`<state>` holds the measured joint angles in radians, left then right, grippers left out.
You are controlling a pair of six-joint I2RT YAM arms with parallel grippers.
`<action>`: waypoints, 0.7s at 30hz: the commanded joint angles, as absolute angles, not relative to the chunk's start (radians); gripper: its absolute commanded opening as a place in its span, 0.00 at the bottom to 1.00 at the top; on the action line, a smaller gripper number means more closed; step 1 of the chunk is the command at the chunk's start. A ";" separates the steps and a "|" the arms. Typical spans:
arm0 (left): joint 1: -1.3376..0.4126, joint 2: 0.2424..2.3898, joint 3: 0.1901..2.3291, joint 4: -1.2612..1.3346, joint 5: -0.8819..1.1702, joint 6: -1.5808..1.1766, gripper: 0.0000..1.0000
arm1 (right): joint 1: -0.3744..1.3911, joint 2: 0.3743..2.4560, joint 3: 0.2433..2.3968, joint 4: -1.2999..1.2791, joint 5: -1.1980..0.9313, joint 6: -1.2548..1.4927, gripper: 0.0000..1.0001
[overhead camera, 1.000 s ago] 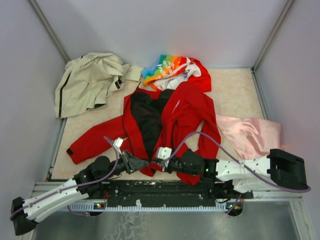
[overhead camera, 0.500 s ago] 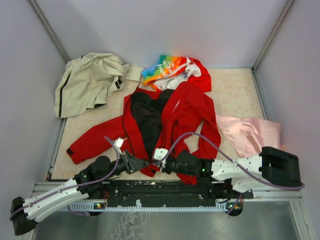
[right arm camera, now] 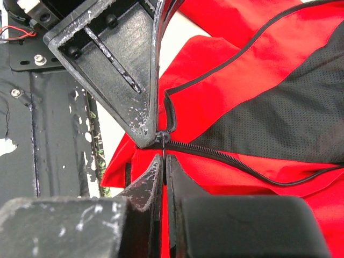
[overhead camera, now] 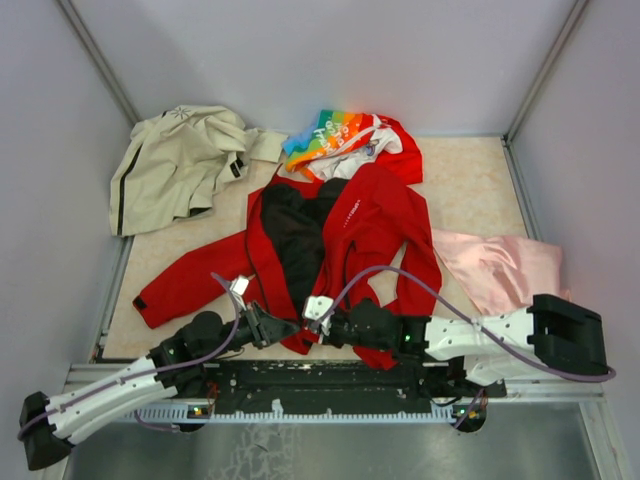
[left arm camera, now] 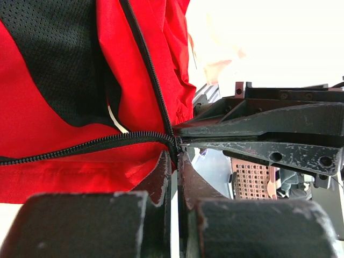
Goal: Zip up the jacket
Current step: Adjust the jacket at the center of the board.
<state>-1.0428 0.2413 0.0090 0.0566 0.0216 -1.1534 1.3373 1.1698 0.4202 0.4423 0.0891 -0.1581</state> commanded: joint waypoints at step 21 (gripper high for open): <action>-1.048 0.221 -0.067 0.001 0.066 -1.156 0.35 | 1.305 1.225 0.646 0.243 0.146 -0.208 0.00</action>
<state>-1.0431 0.2672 0.0090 0.0471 0.0769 -1.1305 1.3117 1.2171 0.5880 0.1989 0.1406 -0.1875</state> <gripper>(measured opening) 0.320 0.010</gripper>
